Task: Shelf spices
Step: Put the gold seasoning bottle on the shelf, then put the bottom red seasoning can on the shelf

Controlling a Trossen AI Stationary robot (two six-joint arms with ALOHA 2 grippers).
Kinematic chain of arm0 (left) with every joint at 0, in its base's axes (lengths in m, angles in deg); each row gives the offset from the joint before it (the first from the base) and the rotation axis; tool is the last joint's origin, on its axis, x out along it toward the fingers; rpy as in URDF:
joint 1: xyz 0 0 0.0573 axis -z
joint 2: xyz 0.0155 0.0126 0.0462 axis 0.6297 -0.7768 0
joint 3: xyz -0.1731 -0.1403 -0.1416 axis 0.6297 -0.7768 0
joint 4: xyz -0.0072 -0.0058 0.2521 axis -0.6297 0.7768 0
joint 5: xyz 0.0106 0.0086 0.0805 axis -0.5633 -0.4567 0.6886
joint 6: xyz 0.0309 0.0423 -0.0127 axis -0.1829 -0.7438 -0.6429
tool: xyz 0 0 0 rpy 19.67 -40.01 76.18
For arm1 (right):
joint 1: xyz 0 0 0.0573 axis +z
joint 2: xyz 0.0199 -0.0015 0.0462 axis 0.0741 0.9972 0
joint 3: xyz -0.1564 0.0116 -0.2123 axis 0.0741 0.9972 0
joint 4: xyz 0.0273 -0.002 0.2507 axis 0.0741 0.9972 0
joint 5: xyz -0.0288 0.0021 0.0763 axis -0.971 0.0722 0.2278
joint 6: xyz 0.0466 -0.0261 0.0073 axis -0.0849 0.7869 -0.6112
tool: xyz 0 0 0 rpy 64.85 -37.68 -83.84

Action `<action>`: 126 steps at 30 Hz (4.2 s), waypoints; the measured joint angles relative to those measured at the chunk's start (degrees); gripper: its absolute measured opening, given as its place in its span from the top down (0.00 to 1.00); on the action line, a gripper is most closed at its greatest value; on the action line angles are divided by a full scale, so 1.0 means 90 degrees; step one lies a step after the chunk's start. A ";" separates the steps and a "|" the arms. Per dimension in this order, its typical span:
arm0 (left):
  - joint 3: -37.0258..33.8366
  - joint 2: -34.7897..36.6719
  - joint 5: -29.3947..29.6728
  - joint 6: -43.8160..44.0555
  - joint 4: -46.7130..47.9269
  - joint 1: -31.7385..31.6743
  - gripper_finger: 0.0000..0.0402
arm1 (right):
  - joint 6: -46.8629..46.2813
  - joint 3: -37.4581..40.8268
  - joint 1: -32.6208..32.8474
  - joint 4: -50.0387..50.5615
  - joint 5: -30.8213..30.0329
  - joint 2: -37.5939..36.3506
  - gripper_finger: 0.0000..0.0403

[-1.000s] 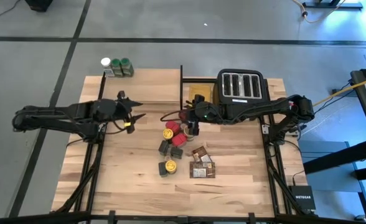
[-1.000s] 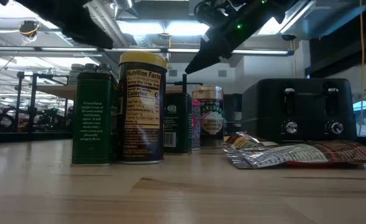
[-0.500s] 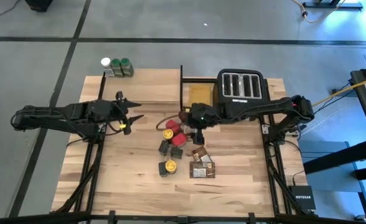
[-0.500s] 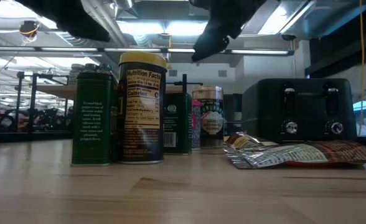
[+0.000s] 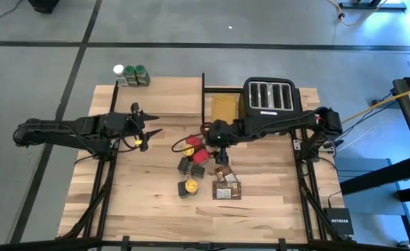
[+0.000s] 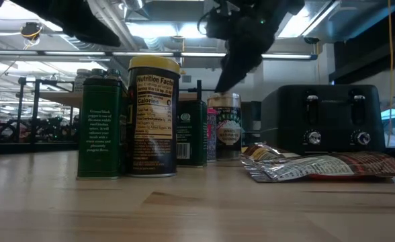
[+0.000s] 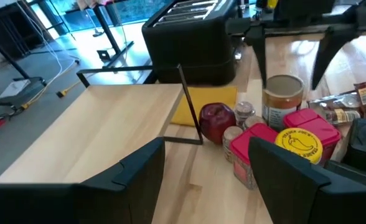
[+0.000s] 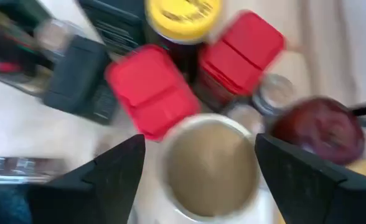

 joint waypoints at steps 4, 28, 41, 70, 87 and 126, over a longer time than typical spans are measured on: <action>0.0000 0.0000 0.0000 0.0003 0.0012 0.0000 0.44 | 0.0070 -0.0002 -0.0007 0.0080 -0.0182 0.0166 0.23; -0.0005 0.0000 0.0008 0.0223 0.0254 0.0000 0.44 | 0.0243 -0.1838 -0.0010 0.1776 -0.0961 -0.0113 0.31; -0.0005 0.0000 0.0008 0.0262 0.0249 -0.0002 0.44 | 0.0583 -0.4379 -0.1055 0.1466 -0.1198 0.0278 0.31; -0.0005 0.0000 0.0008 0.0340 0.0290 -0.0002 0.44 | 0.0786 -0.5770 -0.3169 0.1513 0.0073 0.2342 0.25; -0.0005 0.0000 0.0008 0.0394 0.0346 -0.0002 0.44 | 0.0996 -0.5770 -0.3174 0.1314 -0.0311 0.2470 0.26; -0.0005 0.0002 0.0008 0.0514 0.0374 0.0000 0.44 | 0.1352 -0.6535 -0.1611 0.3714 -0.0041 0.1570 0.15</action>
